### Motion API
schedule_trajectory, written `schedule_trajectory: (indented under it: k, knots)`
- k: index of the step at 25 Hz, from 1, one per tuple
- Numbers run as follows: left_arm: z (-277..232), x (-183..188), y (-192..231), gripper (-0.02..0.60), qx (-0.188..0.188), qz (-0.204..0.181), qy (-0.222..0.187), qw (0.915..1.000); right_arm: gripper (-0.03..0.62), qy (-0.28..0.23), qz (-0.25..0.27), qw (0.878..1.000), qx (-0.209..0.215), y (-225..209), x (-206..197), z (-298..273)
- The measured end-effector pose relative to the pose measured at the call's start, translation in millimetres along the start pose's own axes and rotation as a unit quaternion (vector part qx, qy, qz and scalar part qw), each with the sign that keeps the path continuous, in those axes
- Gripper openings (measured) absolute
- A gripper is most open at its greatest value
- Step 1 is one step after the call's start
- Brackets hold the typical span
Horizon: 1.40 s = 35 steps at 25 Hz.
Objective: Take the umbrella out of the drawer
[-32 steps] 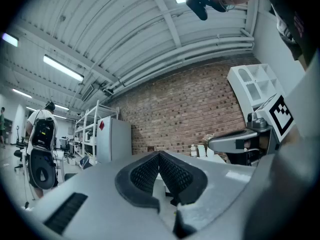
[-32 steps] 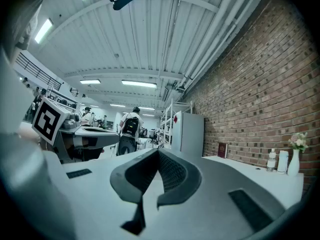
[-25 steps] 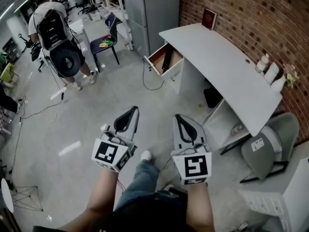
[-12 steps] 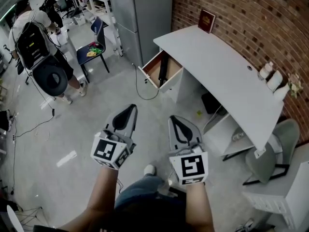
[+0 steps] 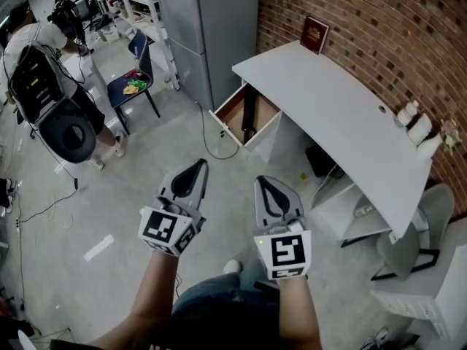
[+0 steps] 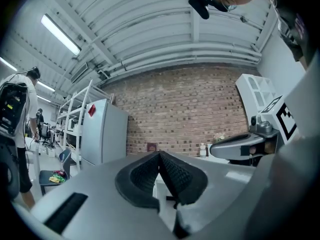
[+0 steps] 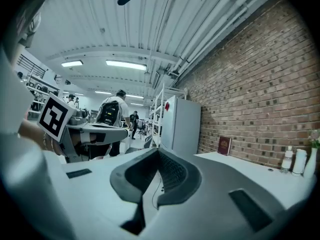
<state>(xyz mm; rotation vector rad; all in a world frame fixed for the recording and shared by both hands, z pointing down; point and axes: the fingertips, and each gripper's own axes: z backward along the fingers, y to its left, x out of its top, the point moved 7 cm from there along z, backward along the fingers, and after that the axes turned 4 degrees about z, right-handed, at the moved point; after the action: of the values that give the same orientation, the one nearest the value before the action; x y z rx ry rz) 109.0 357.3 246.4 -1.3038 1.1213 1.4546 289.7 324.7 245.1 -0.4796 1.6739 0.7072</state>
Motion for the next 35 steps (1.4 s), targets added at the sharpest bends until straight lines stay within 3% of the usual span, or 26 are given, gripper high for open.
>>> schedule_trajectory:
  k: [7, 16, 19, 23, 31, 35]
  knots:
    - [-21.8, -4.0, 28.5, -0.005, 0.013, -0.005, 0.05, 0.9987, -0.008, 0.003, -0.017, 1.0, -0.01, -22.0, -1.7, -43.5]
    - [-66.9, -10.6, 86.4, -0.004, 0.04, -0.011, 0.061, 0.9973, -0.008, 0.006, -0.026, 1.0, 0.011, -45.5, -9.2, -131.1]
    - [-94.7, -14.2, 110.7, -0.003, 0.038, -0.014, 0.059, 0.9974, -0.008, 0.005, -0.028, 0.999, 0.014, -57.0, -8.6, -168.3]
    - [-142.3, -18.1, 140.5, -0.004, 0.035, -0.009, 0.086, 0.9956, -0.008, 0.011, -0.027, 0.999, 0.017, -75.7, -9.9, -220.7]
    - [-245.5, -33.7, 208.5, -0.005, 0.006, -0.013, 0.069, 0.9975, -0.008, 0.031, -0.018, 0.999, 0.015, -114.9, -17.4, -319.0]
    - [-286.4, -40.7, 232.3, -0.005, 0.002, -0.01, 0.081, 0.9967, -0.008, 0.043, -0.024, 0.999, 0.018, -138.4, -23.9, -357.6]
